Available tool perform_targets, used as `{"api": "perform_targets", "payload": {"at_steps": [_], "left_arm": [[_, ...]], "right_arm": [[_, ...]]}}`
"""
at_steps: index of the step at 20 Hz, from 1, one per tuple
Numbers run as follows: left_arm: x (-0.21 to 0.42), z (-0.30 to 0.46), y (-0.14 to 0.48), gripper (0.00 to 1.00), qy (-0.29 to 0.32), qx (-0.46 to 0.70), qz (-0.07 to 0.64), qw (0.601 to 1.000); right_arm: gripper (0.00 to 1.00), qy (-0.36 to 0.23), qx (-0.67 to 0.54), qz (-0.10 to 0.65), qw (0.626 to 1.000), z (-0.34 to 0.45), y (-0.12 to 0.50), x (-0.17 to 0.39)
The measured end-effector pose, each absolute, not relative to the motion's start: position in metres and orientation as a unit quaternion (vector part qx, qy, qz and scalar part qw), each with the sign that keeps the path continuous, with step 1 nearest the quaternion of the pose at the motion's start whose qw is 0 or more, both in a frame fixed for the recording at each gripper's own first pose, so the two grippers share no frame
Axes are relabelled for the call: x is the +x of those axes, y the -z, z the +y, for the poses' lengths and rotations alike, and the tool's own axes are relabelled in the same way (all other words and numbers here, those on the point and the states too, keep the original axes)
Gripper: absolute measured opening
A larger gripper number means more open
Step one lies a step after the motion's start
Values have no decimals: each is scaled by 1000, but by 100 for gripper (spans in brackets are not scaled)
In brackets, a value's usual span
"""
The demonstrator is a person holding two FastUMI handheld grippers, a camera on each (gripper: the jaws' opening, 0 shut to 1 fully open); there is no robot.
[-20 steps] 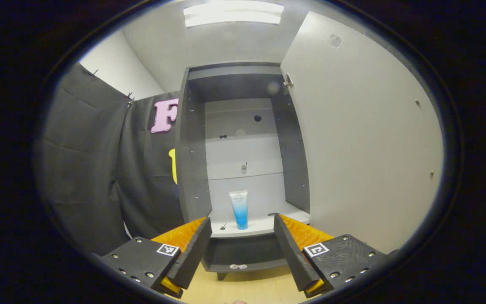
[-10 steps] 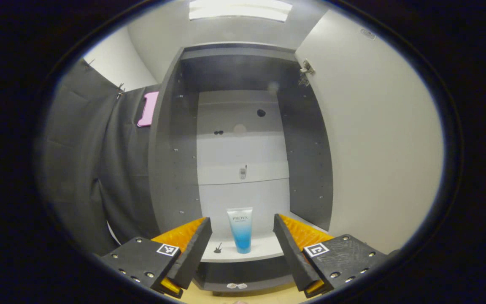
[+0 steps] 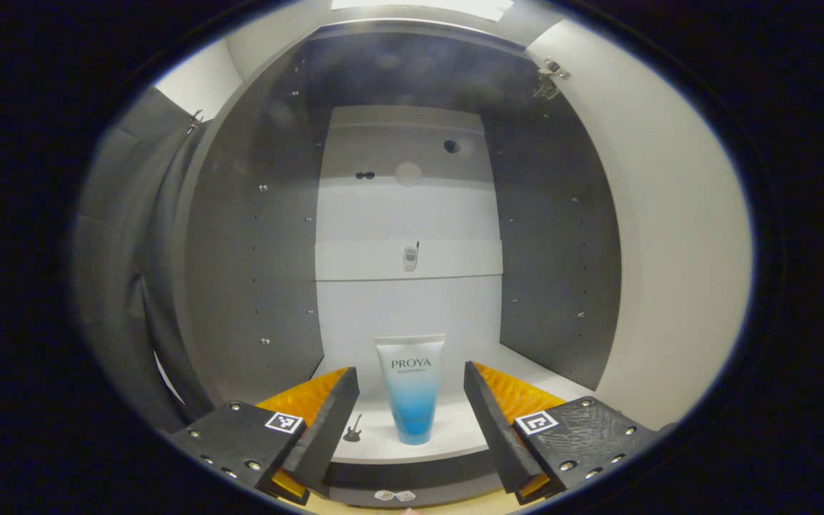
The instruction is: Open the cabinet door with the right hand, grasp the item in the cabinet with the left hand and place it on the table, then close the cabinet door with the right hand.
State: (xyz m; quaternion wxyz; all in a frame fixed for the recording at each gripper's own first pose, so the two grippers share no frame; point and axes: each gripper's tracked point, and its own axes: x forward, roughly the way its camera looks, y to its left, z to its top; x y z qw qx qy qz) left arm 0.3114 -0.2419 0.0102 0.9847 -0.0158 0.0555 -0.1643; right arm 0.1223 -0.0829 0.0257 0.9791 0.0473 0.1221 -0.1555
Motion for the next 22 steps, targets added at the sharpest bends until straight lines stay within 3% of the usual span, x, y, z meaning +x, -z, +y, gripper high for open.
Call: {"api": "perform_targets", "payload": {"at_steps": [7, 8, 10, 14, 16, 17, 19, 22], "left_arm": [[343, -247, 24, 92, 171, -16, 85, 981], [343, -251, 23, 80, 180, -20, 83, 980], [340, -251, 23, 56, 178, -22, 81, 980], [335, -249, 19, 52, 186, -22, 79, 979], [325, -242, 14, 48, 182, -24, 71, 980], [316, -236, 11, 51, 179, -23, 64, 982], [304, -227, 5, 53, 173, -19, 54, 983], [284, -205, -3, 51, 156, -7, 40, 987]], "right_arm": [[93, 163, 31, 137, 977, -73, -18, 122], [96, 163, 28, 138, 976, -71, -18, 124], [93, 161, 23, 141, 977, -70, -17, 124], [100, 152, 21, 141, 978, -70, -17, 127], [96, 146, 21, 138, 979, -70, -20, 127], [93, 141, 22, 137, 980, -70, -20, 128], [96, 130, 26, 136, 982, -71, -21, 129], [93, 113, 31, 132, 984, -71, -23, 131]]}}
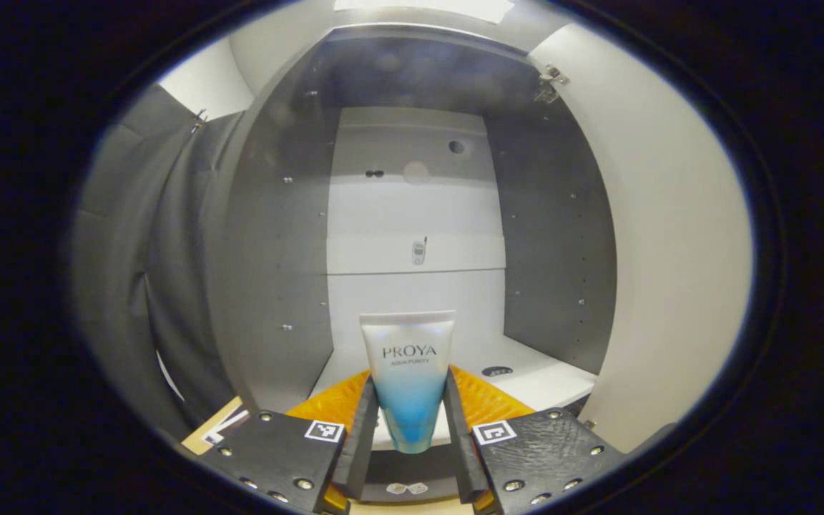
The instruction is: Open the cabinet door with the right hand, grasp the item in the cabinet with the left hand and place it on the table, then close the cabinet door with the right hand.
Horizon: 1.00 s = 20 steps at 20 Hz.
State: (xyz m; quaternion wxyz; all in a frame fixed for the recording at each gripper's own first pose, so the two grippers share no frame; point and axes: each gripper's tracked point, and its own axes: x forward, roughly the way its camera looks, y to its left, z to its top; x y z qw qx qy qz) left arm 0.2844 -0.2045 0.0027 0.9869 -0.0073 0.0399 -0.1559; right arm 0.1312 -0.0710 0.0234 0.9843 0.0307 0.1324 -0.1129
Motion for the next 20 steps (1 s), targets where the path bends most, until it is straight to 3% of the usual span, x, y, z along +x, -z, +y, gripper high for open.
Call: {"api": "perform_targets", "payload": {"at_steps": [2, 4, 7, 9, 12, 18, 19, 20], "left_arm": [[270, -190, -4, 47, 141, -2, 35, 989], [256, -173, -6, 53, 123, 2, 33, 992], [234, -151, -2, 54, 101, 2, 36, 994], [219, -141, -1, 48, 91, -1, 32, 995], [194, -131, 3, 53, 82, 2, 23, 996], [143, -115, 32, 48, 76, -11, 27, 997], [135, -110, 42, 48, 72, -11, 32, 997], [128, -105, 50, 48, 69, -9, 39, 997]], "right_arm": [[96, 99, 38, 130, 986, -69, -23, 133], [96, 83, 43, 131, 987, -66, -21, 134], [93, 62, 45, 132, 988, -63, -20, 132], [96, 51, 44, 133, 989, -62, -19, 130], [96, 37, 45, 132, 990, -63, -20, 127], [93, 15, 37, 134, 990, -64, -18, 123], [96, 13, 35, 134, 990, -65, -16, 122], [93, 11, 34, 135, 990, -64, -16, 123]]}}
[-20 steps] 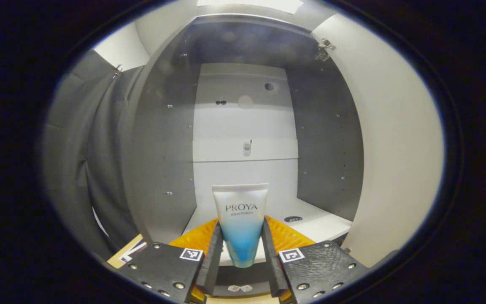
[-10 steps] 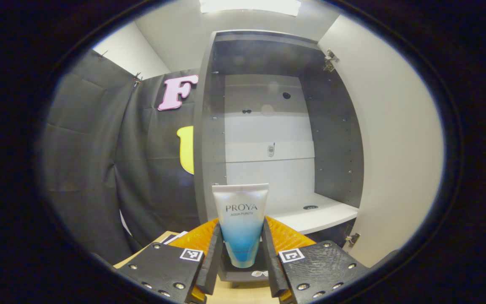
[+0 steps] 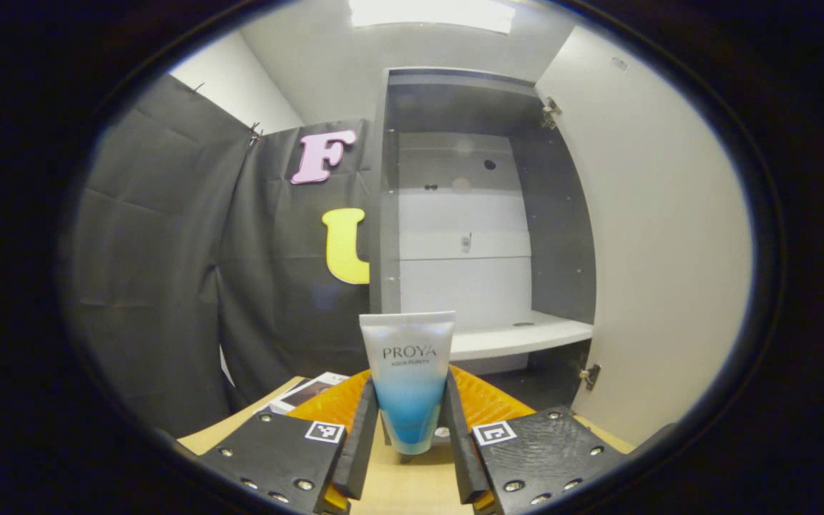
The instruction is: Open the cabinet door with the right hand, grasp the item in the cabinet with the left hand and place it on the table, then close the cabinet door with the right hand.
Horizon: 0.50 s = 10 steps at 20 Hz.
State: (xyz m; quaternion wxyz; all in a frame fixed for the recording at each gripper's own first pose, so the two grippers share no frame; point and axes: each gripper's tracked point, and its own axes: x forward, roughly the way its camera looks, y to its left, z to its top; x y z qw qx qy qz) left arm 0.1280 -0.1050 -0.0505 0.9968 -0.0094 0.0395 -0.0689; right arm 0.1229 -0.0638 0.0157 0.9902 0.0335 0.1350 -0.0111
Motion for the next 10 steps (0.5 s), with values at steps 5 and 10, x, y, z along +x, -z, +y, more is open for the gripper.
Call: {"api": "perform_targets", "payload": {"at_steps": [5, 10], "left_arm": [[93, -83, 92, 48, 53, -12, 64, 996], [58, -63, 137, 50, 49, -50, 84, 994]], "right_arm": [[93, 0, 28, 137, 990, -55, -14, 122], [96, -5, 25, 139, 990, -47, -11, 119]]}}
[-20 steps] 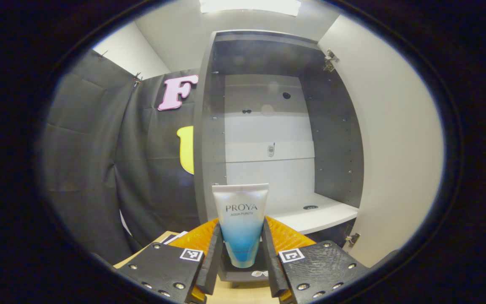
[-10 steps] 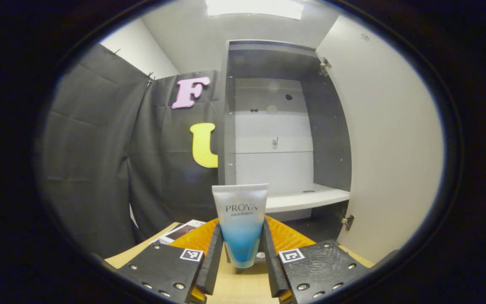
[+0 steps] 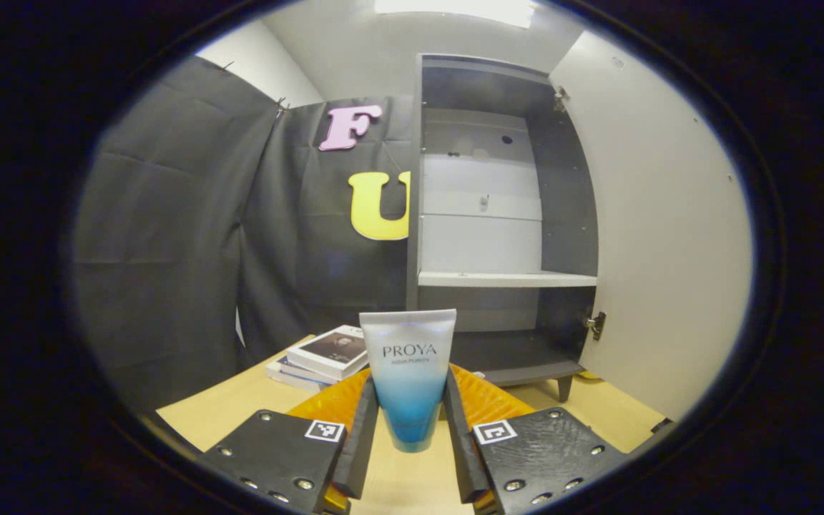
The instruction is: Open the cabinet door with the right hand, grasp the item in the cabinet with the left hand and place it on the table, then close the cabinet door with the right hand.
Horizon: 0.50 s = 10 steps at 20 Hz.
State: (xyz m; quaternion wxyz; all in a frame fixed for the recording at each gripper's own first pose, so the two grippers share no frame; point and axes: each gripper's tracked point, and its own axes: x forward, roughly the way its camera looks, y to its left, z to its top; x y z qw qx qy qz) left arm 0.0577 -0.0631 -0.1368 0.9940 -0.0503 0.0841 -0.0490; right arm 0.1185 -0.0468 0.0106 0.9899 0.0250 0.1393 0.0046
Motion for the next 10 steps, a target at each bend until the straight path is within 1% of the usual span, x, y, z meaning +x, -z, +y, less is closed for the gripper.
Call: {"api": "perform_targets", "payload": {"at_steps": [1, 2, 3, 4, 5, 8, 9, 10], "left_arm": [[49, -62, 146, 48, 49, -59, 88, 993], [44, -59, 157, 53, 48, -64, 95, 992], [36, -55, 168, 53, 45, -66, 103, 991], [31, -54, 179, 51, 41, -65, 111, 991], [27, -53, 189, 48, 39, -64, 118, 990], [18, -58, 220, 48, 38, -62, 133, 988], [17, -59, 230, 48, 38, -58, 139, 988], [17, -61, 240, 48, 38, -55, 144, 987]], "right_arm": [[96, -6, 25, 141, 990, -44, -8, 116], [96, -6, 24, 143, 989, -44, -7, 115], [93, -5, 22, 146, 989, -45, -5, 113], [96, -4, 21, 150, 988, -45, -3, 112], [93, -3, 21, 154, 988, -45, 1, 110], [93, 0, 24, 170, 985, -47, 10, 104], [96, 1, 24, 174, 984, -47, 12, 103], [96, 3, 22, 177, 984, -48, 13, 104]]}}
